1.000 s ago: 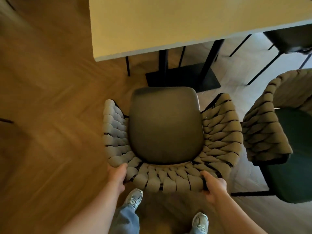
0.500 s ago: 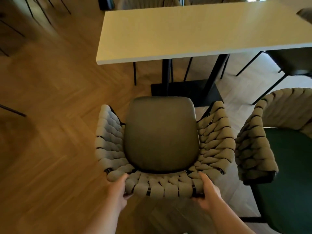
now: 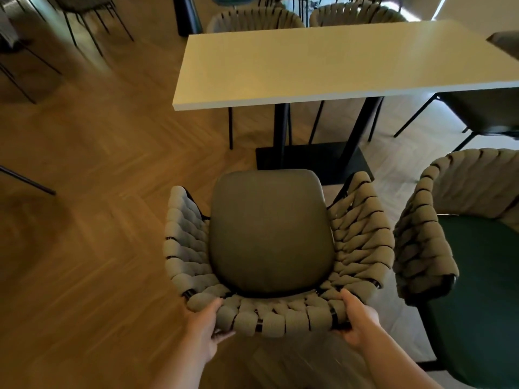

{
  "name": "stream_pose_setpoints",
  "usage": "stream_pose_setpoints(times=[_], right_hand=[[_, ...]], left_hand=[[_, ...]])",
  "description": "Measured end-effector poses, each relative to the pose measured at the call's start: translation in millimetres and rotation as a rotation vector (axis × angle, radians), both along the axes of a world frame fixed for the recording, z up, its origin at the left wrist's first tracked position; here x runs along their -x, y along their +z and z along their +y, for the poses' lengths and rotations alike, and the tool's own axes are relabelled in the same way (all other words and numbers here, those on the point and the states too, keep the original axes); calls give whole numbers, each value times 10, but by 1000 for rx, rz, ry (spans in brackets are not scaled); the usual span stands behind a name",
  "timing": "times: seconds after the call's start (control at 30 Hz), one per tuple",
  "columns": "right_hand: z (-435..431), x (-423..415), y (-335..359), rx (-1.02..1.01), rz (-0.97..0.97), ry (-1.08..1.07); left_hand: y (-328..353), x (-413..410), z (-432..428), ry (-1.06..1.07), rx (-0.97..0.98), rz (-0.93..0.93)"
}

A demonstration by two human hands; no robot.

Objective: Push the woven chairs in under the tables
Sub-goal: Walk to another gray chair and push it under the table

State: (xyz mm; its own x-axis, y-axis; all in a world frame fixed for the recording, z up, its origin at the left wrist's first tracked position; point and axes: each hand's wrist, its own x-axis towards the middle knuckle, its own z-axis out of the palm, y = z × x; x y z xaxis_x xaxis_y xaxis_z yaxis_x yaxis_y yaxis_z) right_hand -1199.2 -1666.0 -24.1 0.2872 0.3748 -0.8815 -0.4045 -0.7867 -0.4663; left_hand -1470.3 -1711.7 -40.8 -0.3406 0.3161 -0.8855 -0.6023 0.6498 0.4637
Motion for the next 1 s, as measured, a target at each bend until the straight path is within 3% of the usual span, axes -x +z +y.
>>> stream_pose_setpoints(times=[0.13, 1.0], right_hand=[[-128, -47, -9, 10, 15, -2], [-205, -33, -124, -27, -53, 73]], left_hand=[[58, 18, -126, -67, -36, -72], [-55, 42, -123, -122, -37, -13]])
